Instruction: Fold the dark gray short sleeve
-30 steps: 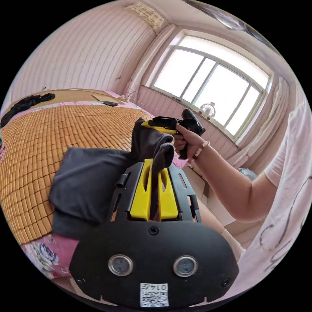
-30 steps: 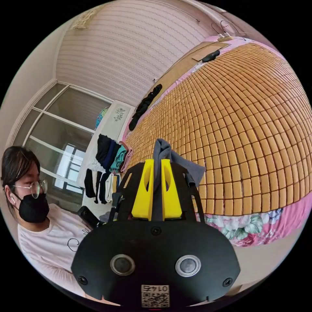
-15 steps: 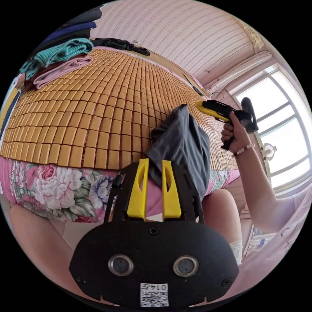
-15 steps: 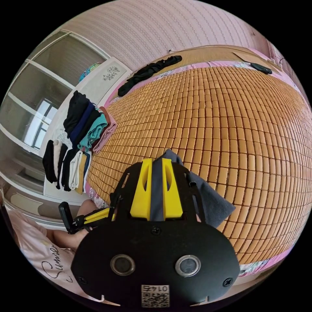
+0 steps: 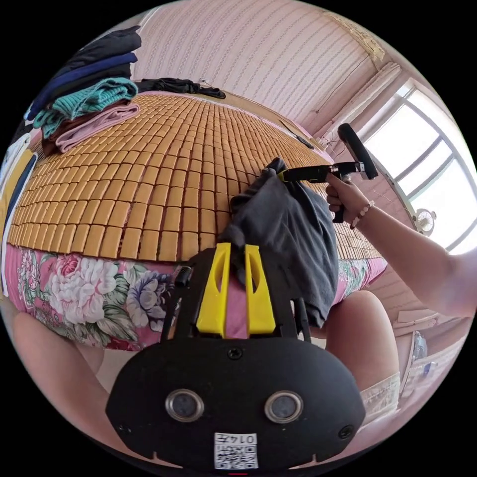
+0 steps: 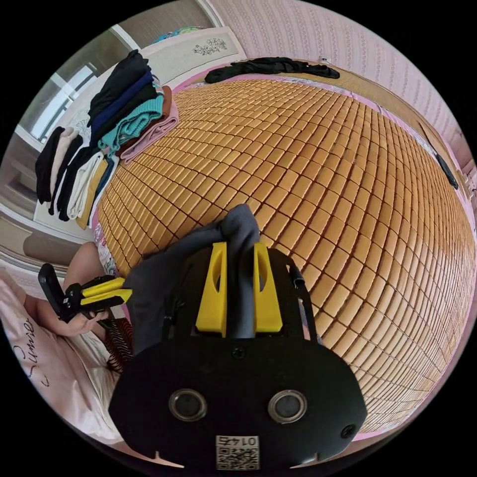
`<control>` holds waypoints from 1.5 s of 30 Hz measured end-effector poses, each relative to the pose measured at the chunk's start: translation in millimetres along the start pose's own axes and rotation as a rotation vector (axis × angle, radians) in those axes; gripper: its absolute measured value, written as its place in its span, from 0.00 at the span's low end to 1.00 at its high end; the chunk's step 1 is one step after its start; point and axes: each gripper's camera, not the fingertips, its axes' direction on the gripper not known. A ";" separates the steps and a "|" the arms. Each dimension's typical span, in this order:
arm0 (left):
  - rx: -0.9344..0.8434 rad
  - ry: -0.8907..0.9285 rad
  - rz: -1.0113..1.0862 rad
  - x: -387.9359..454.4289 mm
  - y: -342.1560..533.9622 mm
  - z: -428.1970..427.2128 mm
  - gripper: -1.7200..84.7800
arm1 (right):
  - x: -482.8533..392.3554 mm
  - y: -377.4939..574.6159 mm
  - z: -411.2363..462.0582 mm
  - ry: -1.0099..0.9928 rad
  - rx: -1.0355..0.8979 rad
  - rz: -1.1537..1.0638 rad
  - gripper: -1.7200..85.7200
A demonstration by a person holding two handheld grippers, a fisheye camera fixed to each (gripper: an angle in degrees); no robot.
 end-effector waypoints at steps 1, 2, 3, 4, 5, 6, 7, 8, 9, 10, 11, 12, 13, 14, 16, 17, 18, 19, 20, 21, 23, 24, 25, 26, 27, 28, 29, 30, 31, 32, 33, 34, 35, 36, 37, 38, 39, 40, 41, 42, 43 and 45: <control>-0.005 0.005 0.005 2.0 1.7 -0.2 0.04 | 0.5 1.3 3.9 -0.029 0.003 0.013 0.10; 0.003 -0.013 0.029 7.3 5.6 -3.6 0.03 | -0.7 3.2 5.6 -0.044 0.007 0.014 0.09; 0.023 -0.048 0.053 12.5 10.2 -12.0 0.02 | -2.0 4.9 5.3 -0.048 0.013 0.013 0.08; 0.041 -0.050 0.055 13.9 13.1 -18.9 0.02 | -5.7 9.8 1.6 -0.060 0.041 0.014 0.08; 0.077 -0.014 0.060 15.8 18.6 -36.1 0.01 | -10.6 17.0 -6.4 -0.075 0.088 0.011 0.07; 0.099 0.016 0.087 19.6 23.9 -53.8 0.01 | -13.3 21.4 -11.4 -0.087 0.115 0.010 0.07; 0.107 0.026 0.106 22.4 26.9 -63.3 0.01 | -18.9 31.7 -21.9 -0.114 0.170 0.015 0.07; 0.121 0.044 0.152 29.2 33.9 -83.0 0.01 | -25.6 43.9 -32.8 -0.140 0.227 0.023 0.07; 0.144 0.054 0.199 37.1 42.7 -103.8 0.01 | -29.6 50.4 -38.5 -0.150 0.258 0.027 0.06; 0.159 0.056 0.222 41.1 47.6 -114.6 0.01 | -39.0 63.8 -49.9 -0.161 0.319 0.034 0.06; 0.189 0.058 0.264 48.7 57.5 -135.9 0.01 | -49.4 76.1 -60.2 -0.172 0.370 0.042 0.06; 0.210 0.050 0.286 54.0 66.9 -156.1 0.01 | -55.1 81.8 -65.1 -0.177 0.394 0.043 0.06; 0.219 0.046 0.289 55.5 71.1 -165.4 0.01 | -67.6 91.8 -74.1 -0.192 0.440 0.042 0.06; 0.243 0.037 0.289 57.2 79.9 -184.7 0.01 | -81.0 98.5 -81.7 -0.204 0.472 0.032 0.06; 0.278 0.010 0.267 56.3 92.2 -212.4 0.01 | -105.4 102.7 -92.1 -0.205 0.508 -0.007 0.06; 0.307 -0.006 0.246 54.5 99.9 -230.9 0.01 | -123.1 100.5 -97.7 -0.201 0.516 -0.044 0.06; 0.339 -0.021 0.230 52.9 107.3 -249.2 0.01 | -132.2 98.1 -100.2 -0.200 0.520 -0.066 0.06; 0.355 -0.029 0.223 52.1 110.6 -258.1 0.01 | -150.5 90.9 -104.6 -0.194 0.521 -0.110 0.06; 0.389 -0.050 0.213 50.5 116.5 -275.9 0.01 | -168.9 80.9 -108.2 -0.184 0.518 -0.152 0.06; 0.423 -0.076 0.204 48.4 120.8 -293.0 0.01 | -178.1 75.2 -109.9 -0.179 0.517 -0.174 0.06; 0.481 -0.099 0.183 41.9 124.6 -319.7 0.01 | -214.9 48.7 -114.5 -0.154 0.513 -0.261 0.06; 0.517 -0.109 0.175 36.0 125.1 -337.1 0.01 | -223.9 41.4 -115.2 -0.148 0.513 -0.282 0.06; 0.533 -0.113 0.180 33.1 124.5 -345.3 0.01 | -241.1 26.2 -116.0 -0.142 0.516 -0.320 0.06; 0.559 -0.118 0.197 26.1 121.4 -361.8 0.01 | -257.0 9.9 -116.3 -0.142 0.522 -0.355 0.06; 0.588 -0.116 0.205 16.8 116.4 -378.9 0.01 | -264.5 1.2 -116.3 -0.142 0.525 -0.371 0.06; 0.602 -0.109 0.200 11.2 113.0 -387.3 0.01 | -278.6 -16.8 -116.3 -0.145 0.538 -0.401 0.07; 0.636 -0.097 0.180 -0.8 103.6 -405.9 0.01 | -291.9 -37.1 -116.2 -0.144 0.553 -0.427 0.07; 0.665 -0.092 0.183 -10.4 89.1 -426.2 0.01 | -298.7 -48.5 -116.3 -0.140 0.556 -0.442 0.07; 0.673 -0.100 0.193 -13.8 79.6 -436.9 0.01 | -312.5 -73.9 -117.2 -0.121 0.561 -0.471 0.07; 0.679 -0.148 0.221 -18.8 56.4 -458.4 0.02 | -326.6 -103.5 -117.9 -0.104 0.561 -0.500 0.07; 0.671 -0.203 0.224 -27.3 28.3 -477.8 0.02 | -333.7 -120.6 -118.0 -0.098 0.558 -0.509 0.07; 0.665 -0.220 0.202 -35.0 13.0 -486.6 0.03 | -347.9 -159.9 -116.0 -0.092 0.542 -0.517 0.07; 0.650 -0.248 0.136 -55.7 -18.1 -500.6 0.04 | -361.5 -205.4 -109.0 -0.088 0.516 -0.506 0.08; 0.632 -0.305 0.059 -79.5 -46.3 -510.0 0.06 | -367.4 -229.4 -103.0 -0.088 0.505 -0.488 0.08; 0.617 -0.352 0.027 -92.1 -59.4 -512.9 0.09 | -378.0 -277.6 -84.6 -0.078 0.469 -0.443 0.09; 0.573 -0.431 -0.052 -118.8 -80.8 -517.4 0.14 | -385.0 -322.6 -58.3 -0.061 0.418 -0.373 0.10; 0.553 -0.490 -0.143 -144.0 -90.8 -523.1 0.14 | -386.9 -342.3 -42.7 -0.056 0.386 -0.334 0.12; 0.555 -0.497 -0.192 -154.9 -91.3 -526.7 0.15 | -388.6 -373.3 -9.0 -0.046 0.306 -0.258 0.15; 0.562 -0.458 -0.227 -168.9 -86.7 -534.8 0.15 | -389.9 -390.2 21.7 -0.035 0.236 -0.215 0.17; 0.604 -0.432 -0.198 -171.2 -73.7 -543.3 0.14 | -390.6 -393.0 33.0 -0.026 0.226 -0.204 0.17; 0.628 -0.432 -0.168 -169.1 -65.4 -546.9 0.14 | -390.9 -390.8 50.2 -0.009 0.246 -0.185 0.18; 0.693 -0.466 -0.054 -153.2 -21.5 -558.3 0.13 | -388.1 -376.2 67.5 -0.032 0.281 -0.209 0.18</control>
